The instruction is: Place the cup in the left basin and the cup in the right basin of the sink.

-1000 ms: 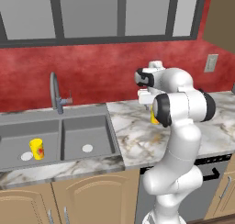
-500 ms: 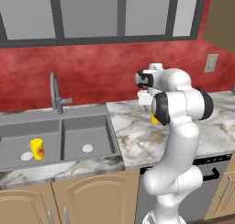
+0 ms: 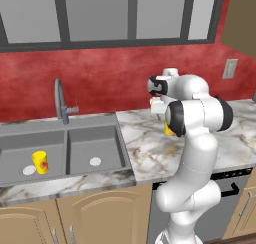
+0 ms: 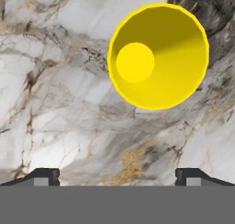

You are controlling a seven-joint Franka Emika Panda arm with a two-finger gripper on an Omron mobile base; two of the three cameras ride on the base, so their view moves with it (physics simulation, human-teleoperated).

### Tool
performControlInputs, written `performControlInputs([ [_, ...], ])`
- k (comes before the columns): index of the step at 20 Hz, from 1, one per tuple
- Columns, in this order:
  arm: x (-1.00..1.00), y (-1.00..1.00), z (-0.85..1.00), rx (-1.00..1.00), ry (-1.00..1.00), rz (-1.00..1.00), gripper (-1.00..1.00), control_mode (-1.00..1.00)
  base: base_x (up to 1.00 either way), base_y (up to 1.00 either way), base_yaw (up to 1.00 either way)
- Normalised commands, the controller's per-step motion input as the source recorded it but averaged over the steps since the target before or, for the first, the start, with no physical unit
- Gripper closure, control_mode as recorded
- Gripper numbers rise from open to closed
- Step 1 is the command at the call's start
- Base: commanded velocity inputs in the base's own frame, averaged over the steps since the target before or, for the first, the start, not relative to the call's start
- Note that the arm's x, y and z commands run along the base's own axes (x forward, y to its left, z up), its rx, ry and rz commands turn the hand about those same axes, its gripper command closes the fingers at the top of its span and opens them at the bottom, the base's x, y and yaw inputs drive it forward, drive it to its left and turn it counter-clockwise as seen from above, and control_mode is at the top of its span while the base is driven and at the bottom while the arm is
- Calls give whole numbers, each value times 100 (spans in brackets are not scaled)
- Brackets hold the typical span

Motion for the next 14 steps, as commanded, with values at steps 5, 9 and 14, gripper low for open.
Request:
performControlInputs([
  [5,8,0,2,0,-4,0,-100,-100,0,0,0],
  [9,17,0,1,0,-9,0,-100,-100,0,0,0],
  [14,23,0,0,0,-9,0,-100,-100,0,0,0],
])
